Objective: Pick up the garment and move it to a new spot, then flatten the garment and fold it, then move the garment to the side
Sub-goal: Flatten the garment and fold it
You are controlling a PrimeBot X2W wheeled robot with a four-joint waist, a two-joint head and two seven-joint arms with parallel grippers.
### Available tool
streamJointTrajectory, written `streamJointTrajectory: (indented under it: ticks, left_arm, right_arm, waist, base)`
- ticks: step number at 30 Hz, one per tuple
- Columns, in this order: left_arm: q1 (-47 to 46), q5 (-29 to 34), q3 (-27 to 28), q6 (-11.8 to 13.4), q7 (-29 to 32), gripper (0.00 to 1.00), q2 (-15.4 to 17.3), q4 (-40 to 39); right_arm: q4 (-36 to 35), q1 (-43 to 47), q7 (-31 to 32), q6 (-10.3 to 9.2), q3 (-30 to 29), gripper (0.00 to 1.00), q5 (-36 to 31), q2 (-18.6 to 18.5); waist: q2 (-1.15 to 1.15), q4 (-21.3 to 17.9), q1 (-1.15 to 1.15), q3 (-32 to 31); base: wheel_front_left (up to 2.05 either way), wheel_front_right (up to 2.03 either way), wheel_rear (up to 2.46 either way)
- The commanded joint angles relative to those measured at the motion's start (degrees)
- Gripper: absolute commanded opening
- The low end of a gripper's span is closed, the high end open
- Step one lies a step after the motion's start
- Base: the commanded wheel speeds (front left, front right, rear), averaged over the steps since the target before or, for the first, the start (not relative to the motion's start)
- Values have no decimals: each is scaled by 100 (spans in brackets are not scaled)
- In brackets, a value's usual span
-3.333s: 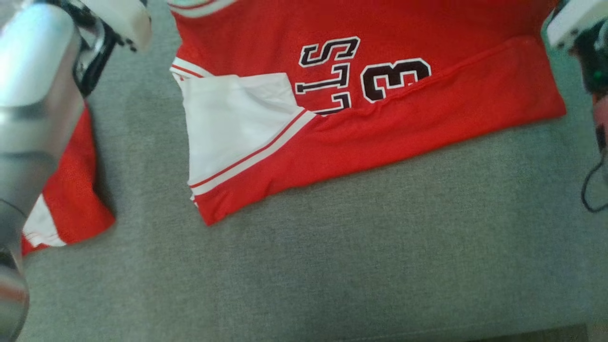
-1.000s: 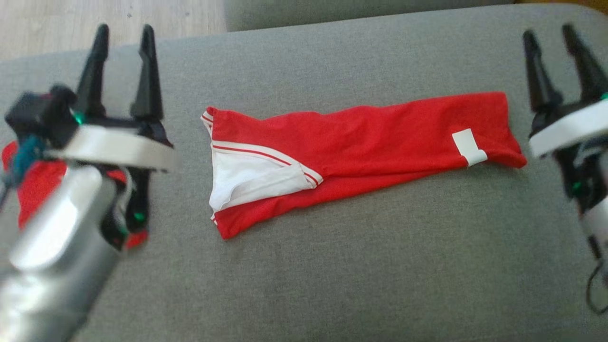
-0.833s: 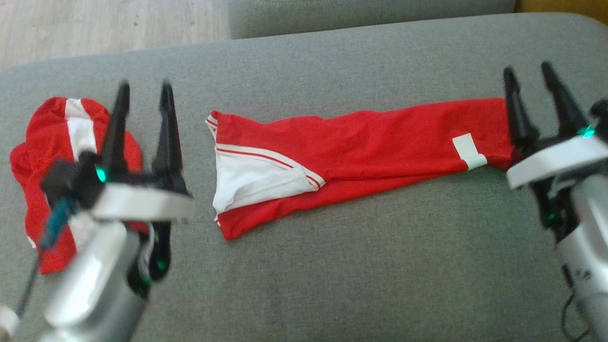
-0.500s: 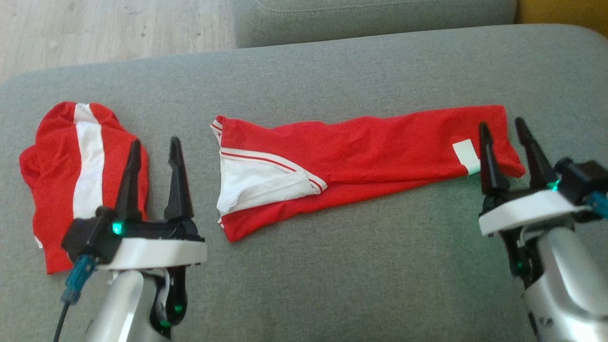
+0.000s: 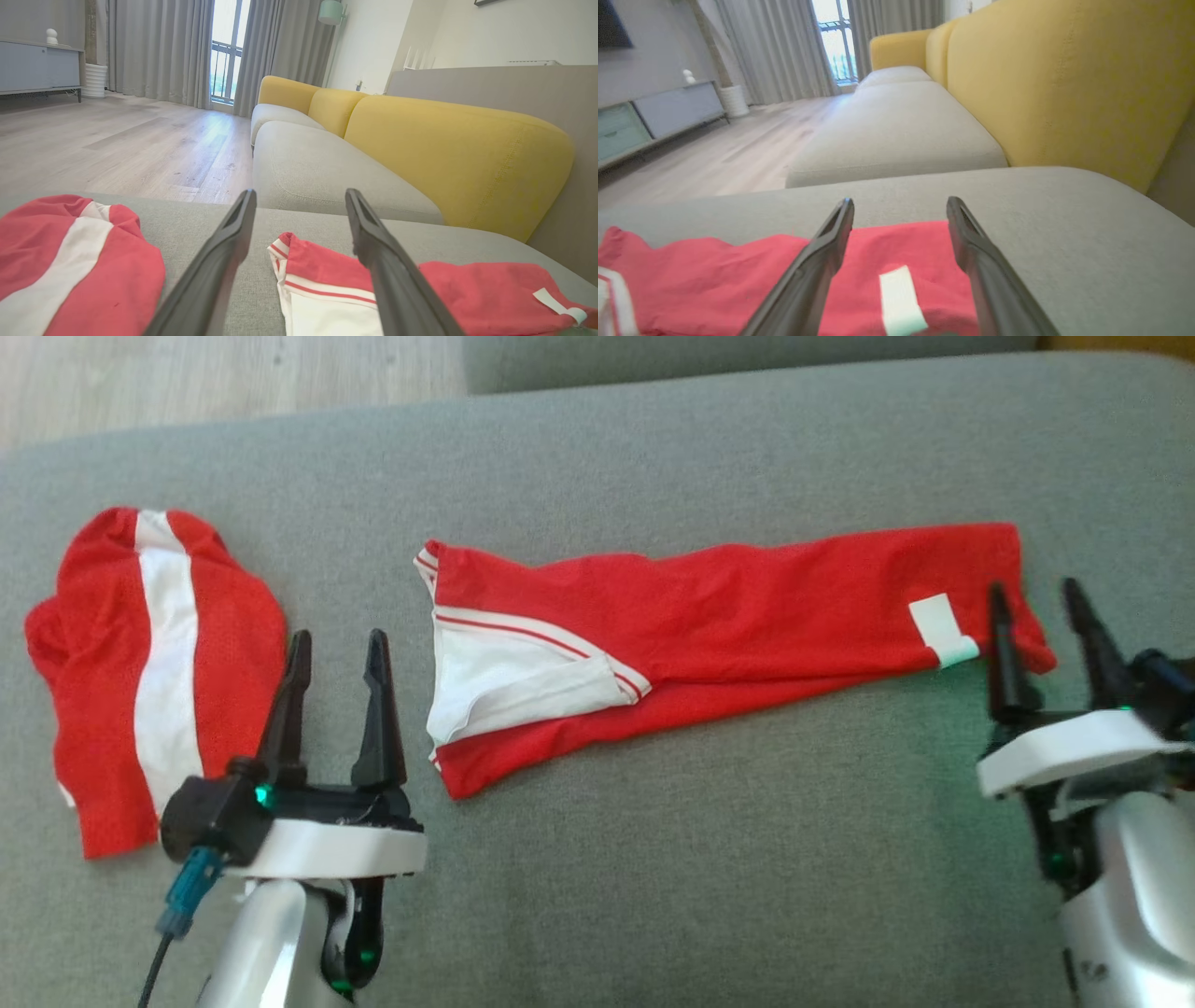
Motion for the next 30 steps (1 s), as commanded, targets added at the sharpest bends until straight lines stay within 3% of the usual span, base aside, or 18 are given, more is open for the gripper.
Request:
streamJointTrajectory:
  ticks: [1,9,15,19,27,28,29,30]
  left_arm:
    - [-286,71,238,-34,-29,100,10,-127]
    - [-537,182,217,-205,-29,100,-113,25]
    - [-675,155,125,-277,-29,100,-155,68]
    - [-732,163,104,-299,-29,100,-165,115]
    - [-842,140,112,-322,-29,100,-172,180]
    - [-854,144,111,-324,-29,100,-172,183]
    - [-863,146,114,-325,-29,100,-173,187]
    - [-867,147,122,-327,-29,100,-173,189]
  right_arm:
    - [-61,-243,119,-4,-90,100,-151,18]
    - [792,-916,740,-4,-1685,100,-895,479]
    - [1250,-1291,881,-4,-2487,100,-1609,644]
    - [1623,-1469,1016,-4,-2676,100,-1729,674]
    - [2358,-1682,1043,-4,-2324,100,-1428,678]
    - [2413,-1699,1028,-4,-2289,62,-1398,678]
    - [2459,-1715,1005,-4,-2261,0,-1375,678]
    - [2502,-1731,981,-4,-2234,0,-1356,678]
  waist:
    - [0,46,0,128]
    - [0,230,0,534]
    - [0,342,0,731]
    - [0,369,0,826]
    - [0,349,0,981]
    - [0,343,0,992]
    - [0,335,0,997]
    - [0,324,0,997]
  base:
    - [0,0,0]
    - [0,0,0]
    - [0,0,0]
    - [0,0,0]
    - [0,0,0]
    - [0,0,0]
    - [0,0,0]
    - [0,0,0]
